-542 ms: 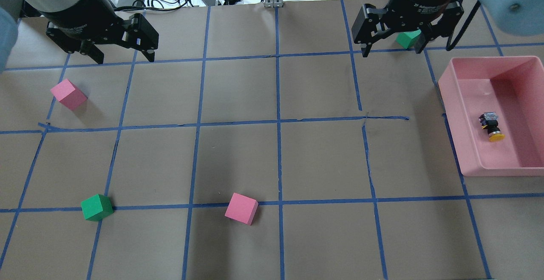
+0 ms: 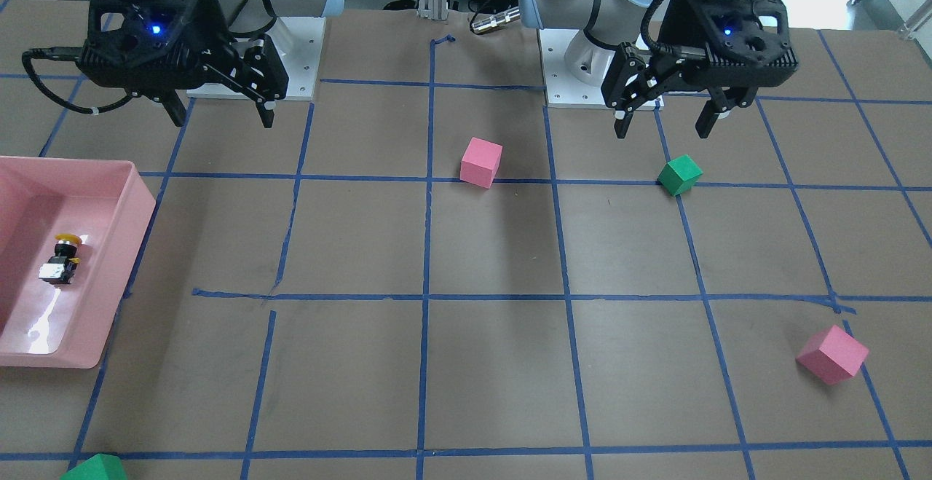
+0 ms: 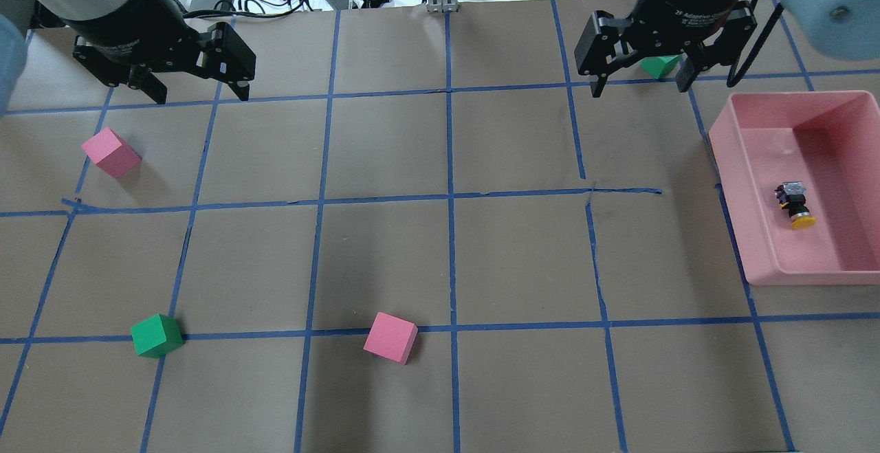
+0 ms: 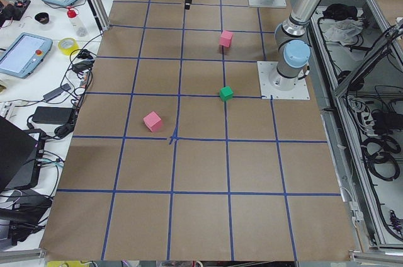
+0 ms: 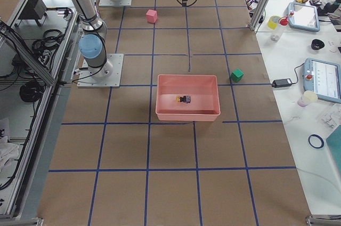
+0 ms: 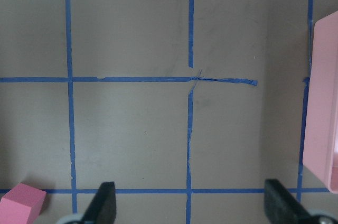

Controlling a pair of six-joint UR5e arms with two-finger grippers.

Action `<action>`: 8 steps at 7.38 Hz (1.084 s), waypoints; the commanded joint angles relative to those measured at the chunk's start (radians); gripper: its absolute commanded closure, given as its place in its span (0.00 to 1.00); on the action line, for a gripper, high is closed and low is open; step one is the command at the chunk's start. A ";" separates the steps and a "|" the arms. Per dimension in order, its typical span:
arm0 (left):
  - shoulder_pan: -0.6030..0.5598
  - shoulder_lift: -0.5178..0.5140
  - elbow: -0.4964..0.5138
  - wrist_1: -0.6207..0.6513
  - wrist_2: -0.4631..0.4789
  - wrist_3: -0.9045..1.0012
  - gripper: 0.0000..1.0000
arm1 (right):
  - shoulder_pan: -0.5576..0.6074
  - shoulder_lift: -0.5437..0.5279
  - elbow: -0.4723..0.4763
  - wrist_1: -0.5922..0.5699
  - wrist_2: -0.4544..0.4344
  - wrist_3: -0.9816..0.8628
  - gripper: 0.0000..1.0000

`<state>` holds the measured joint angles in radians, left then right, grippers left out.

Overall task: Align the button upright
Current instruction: 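Move the right gripper toward the pink bin above the button switch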

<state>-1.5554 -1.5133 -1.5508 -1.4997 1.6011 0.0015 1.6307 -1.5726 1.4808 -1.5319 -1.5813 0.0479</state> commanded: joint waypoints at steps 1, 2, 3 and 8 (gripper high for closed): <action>0.000 0.001 0.002 -0.004 0.000 0.000 0.00 | 0.000 -0.001 0.004 0.009 -0.005 0.000 0.00; 0.000 0.001 0.000 -0.007 -0.003 -0.008 0.00 | -0.002 -0.001 0.004 0.013 -0.003 -0.002 0.00; 0.000 0.001 -0.008 -0.011 -0.006 -0.015 0.00 | 0.000 0.000 0.006 0.013 -0.002 0.000 0.00; 0.000 0.002 0.000 -0.057 -0.033 -0.014 0.00 | -0.044 0.006 0.009 0.003 -0.040 -0.005 0.00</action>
<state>-1.5549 -1.5122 -1.5528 -1.5562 1.5654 -0.0134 1.6178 -1.5700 1.4872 -1.5245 -1.5987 0.0477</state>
